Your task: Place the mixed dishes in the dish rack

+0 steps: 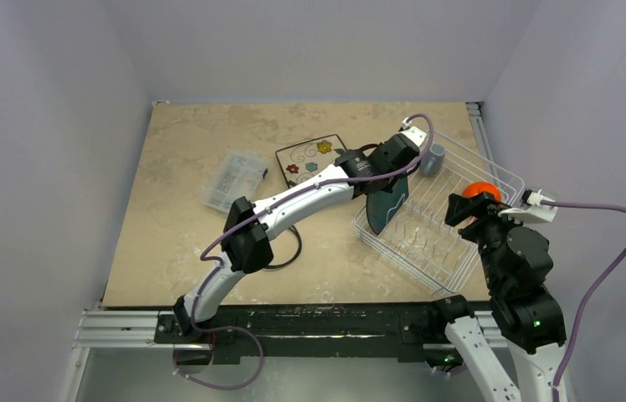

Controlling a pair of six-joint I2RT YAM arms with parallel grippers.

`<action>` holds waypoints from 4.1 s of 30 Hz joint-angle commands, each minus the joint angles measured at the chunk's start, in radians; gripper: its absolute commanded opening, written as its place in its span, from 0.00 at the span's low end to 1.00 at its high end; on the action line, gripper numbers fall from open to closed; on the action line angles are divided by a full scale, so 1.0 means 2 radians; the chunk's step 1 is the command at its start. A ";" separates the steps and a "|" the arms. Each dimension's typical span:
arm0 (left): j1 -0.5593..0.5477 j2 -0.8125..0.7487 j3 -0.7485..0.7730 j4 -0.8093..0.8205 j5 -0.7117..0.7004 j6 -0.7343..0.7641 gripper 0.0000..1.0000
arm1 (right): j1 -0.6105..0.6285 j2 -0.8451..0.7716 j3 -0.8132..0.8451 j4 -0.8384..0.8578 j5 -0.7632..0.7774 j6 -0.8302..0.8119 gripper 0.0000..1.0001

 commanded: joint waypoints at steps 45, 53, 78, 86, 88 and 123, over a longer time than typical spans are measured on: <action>0.334 -0.567 -0.830 0.497 0.400 -0.417 0.91 | 0.000 0.021 -0.002 0.024 -0.042 -0.022 0.75; 0.309 -0.461 -0.928 0.745 0.240 -0.544 0.92 | 0.000 0.016 -0.003 0.024 -0.044 -0.022 0.76; 0.247 -0.202 -0.884 0.970 0.127 -0.618 0.45 | 0.000 0.017 -0.003 0.028 -0.043 -0.022 0.77; 0.244 -0.197 -0.890 0.991 0.138 -0.613 0.30 | 0.000 0.019 -0.004 0.028 -0.043 -0.023 0.77; 0.244 -0.196 -0.891 1.001 0.140 -0.613 0.27 | 0.000 0.019 -0.004 0.027 -0.044 -0.023 0.77; 0.277 -0.360 -0.854 1.025 0.181 -0.676 0.00 | 0.000 0.030 -0.002 0.024 -0.051 -0.022 0.77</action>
